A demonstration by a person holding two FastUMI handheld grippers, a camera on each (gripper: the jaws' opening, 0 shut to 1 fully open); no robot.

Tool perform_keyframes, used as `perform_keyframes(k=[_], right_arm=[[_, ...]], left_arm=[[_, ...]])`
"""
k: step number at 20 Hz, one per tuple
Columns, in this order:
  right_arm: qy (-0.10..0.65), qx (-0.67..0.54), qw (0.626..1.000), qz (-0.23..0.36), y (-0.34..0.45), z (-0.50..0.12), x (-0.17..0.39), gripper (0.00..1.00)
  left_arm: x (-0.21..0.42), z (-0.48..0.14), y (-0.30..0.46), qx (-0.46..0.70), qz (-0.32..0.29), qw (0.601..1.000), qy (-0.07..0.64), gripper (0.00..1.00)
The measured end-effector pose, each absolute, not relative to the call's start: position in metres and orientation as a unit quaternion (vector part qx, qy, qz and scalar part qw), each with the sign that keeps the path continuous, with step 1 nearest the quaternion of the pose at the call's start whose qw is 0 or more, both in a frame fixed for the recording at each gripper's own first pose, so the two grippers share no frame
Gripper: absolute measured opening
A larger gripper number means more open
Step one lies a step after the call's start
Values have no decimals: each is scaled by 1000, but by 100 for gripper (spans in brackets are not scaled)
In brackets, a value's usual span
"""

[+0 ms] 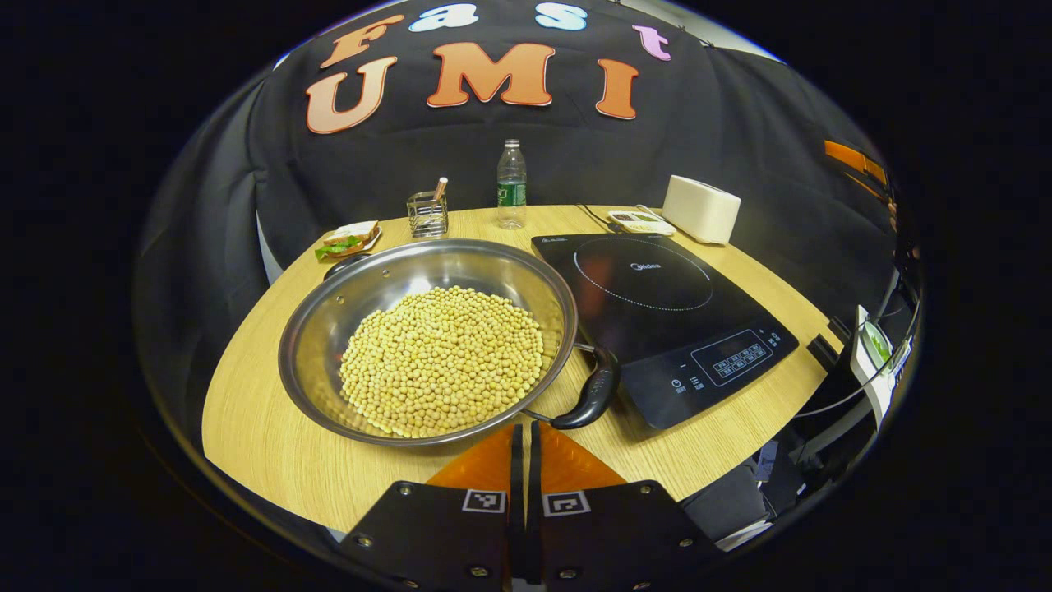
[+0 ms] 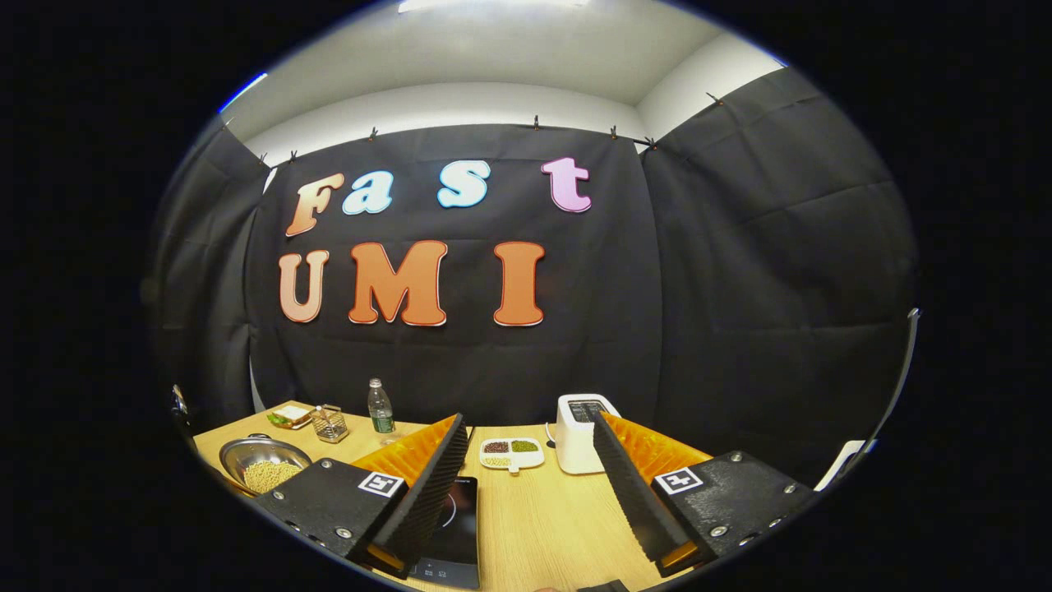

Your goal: First push the handle of the pot to place it horizontally, then grasp the pot with both hands and set it on the induction cooktop.

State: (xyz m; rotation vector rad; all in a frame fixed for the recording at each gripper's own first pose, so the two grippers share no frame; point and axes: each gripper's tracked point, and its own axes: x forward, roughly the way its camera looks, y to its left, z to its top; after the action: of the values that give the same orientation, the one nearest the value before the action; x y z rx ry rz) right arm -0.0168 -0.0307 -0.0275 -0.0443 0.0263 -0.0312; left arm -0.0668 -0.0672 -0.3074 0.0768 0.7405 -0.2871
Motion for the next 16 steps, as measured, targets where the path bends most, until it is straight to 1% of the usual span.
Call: perform_keyframes(k=[1,2,5,6,7,15,16], right_arm=[[14,-22,1000,-16,-32,-27,-17,95],[14,-22,1000,-17,-33,-27,-19,95],[10,-19,1000,-22,-38,-23,-19,95],[10,-17,1000,-23,-39,-22,-19,95],[10,-15,1000,-24,-40,-22,-19,95],[11,-17,999,-35,-55,-16,-20,95],[9,-18,999,-37,-56,-15,-21,95]], left_arm=[[-66,-308,-67,33,-139,921,362,0],[-66,-309,-69,29,-140,921,363,2],[-60,-311,-75,26,-144,920,365,2],[-59,-311,-76,29,-145,919,365,0],[-57,-311,-79,31,-146,919,365,2],[-38,-314,-101,-2,-160,914,373,2],[-34,-315,-103,-2,-161,914,373,0]])
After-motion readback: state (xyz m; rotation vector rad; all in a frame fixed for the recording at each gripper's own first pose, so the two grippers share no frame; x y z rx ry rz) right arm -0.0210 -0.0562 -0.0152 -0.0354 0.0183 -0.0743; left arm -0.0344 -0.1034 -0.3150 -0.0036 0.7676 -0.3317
